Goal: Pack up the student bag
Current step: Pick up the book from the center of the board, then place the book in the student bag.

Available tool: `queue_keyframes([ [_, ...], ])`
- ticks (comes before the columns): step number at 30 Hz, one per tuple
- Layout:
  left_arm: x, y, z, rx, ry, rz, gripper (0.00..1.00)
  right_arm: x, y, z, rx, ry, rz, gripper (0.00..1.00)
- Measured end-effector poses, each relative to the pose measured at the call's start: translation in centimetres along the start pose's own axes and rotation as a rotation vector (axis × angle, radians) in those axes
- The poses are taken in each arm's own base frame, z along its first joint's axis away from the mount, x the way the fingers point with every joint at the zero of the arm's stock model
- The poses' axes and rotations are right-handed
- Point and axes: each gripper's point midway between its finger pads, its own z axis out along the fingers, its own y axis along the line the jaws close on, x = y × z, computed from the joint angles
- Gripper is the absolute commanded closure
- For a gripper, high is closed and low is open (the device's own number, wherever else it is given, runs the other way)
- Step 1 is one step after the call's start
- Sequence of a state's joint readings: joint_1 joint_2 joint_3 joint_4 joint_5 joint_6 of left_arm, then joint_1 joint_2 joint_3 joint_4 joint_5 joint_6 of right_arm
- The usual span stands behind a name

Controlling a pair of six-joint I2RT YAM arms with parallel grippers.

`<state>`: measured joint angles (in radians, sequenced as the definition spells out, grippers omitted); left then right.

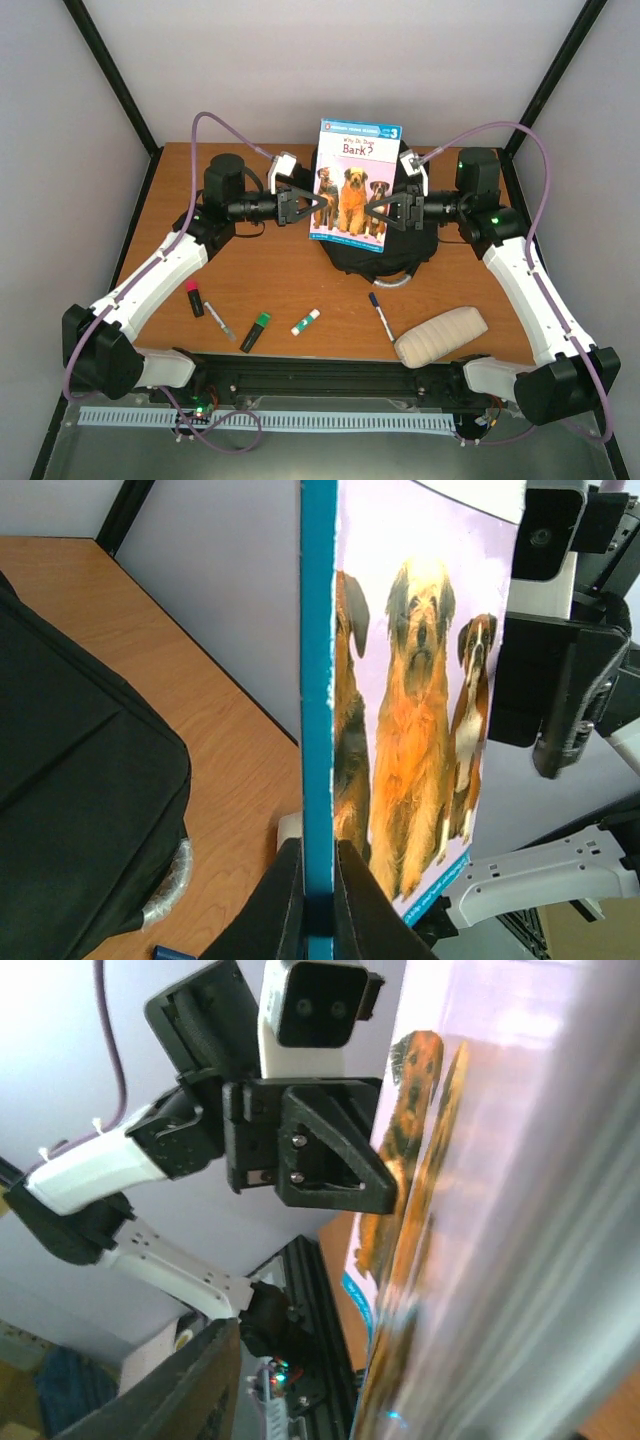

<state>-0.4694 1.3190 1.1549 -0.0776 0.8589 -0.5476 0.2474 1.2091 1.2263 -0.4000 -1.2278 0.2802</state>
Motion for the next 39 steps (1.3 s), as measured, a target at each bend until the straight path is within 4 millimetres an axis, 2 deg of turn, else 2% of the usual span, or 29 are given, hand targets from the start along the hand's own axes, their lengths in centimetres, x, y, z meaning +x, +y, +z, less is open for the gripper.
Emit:
queue_keyframes([
  [1, 0.0, 0.0, 0.0, -0.001, -0.001, 0.002, 0.99, -0.1, -0.3, 0.0, 0.017, -0.005, -0.001, 0.75],
  [4, 0.0, 0.0, 0.0, -0.002, -0.002, 0.005, 0.99, -0.4, -1.8, -0.6, 0.084, -0.032, 0.018, 0.91],
  [7, 0.0, 0.1, 0.0, -0.006, -0.002, 0.004, 0.97, -0.6, -3.6, -1.4, 0.153, -0.064, 0.040, 0.97],
  [10, 0.3, 0.5, 0.1, -0.017, -0.002, 0.003, 0.53, -0.4, -4.9, -1.8, 0.198, -0.075, 0.058, 0.97],
  [11, 0.3, 0.7, 0.2, -0.025, -0.003, 0.000, 0.44, -0.3, -5.2, -1.9, 0.215, -0.077, 0.053, 0.97],
  [12, 0.3, 1.1, 0.2, -0.040, -0.007, -0.004, 0.38, -0.4, -5.7, -2.1, 0.241, -0.084, 0.047, 0.97],
  [15, 0.4, 3.0, 0.6, -0.098, -0.017, -0.035, 0.31, -0.3, -7.5, -3.5, 0.353, -0.106, 0.004, 0.97],
  [17, 0.7, 4.6, 1.0, -0.147, -0.015, -0.071, 0.30, 0.3, -8.5, -4.2, 0.420, -0.106, -0.027, 0.97],
  [20, 1.8, 8.1, 1.7, -0.253, -0.001, -0.146, 0.30, 1.9, -10.0, -5.4, 0.527, -0.084, -0.086, 0.97],
  [23, 3.5, 11.6, 2.3, -0.349, 0.030, -0.213, 0.32, 3.9, -11.5, -6.9, 0.629, -0.055, -0.126, 0.97],
  [27, 5.9, 14.6, 2.9, -0.432, 0.084, -0.259, 0.32, 5.8, -13.4, -9.4, 0.763, -0.035, -0.132, 0.97],
  [30, 7.8, 15.4, 3.8, -0.454, 0.141, -0.257, 0.32, 6.3, -14.5, -11.6, 0.872, -0.046, -0.129, 0.97],
  [34, 10.2, 15.4, 5.9, -0.466, 0.247, -0.215, 0.31, 6.2, -15.5, -15.1, 1.004, -0.090, -0.115, 0.97],
  [37, 11.0, 14.5, 7.6, -0.486, 0.323, -0.119, 0.28, 6.6, -16.1, -16.7, 1.074, -0.099, -0.112, 0.97],
  [39, 10.8, 13.3, 8.4, -0.494, 0.361, -0.022, 0.27, 7.1, -16.5, -17.0, 1.097, -0.089, -0.115, 0.97],
])
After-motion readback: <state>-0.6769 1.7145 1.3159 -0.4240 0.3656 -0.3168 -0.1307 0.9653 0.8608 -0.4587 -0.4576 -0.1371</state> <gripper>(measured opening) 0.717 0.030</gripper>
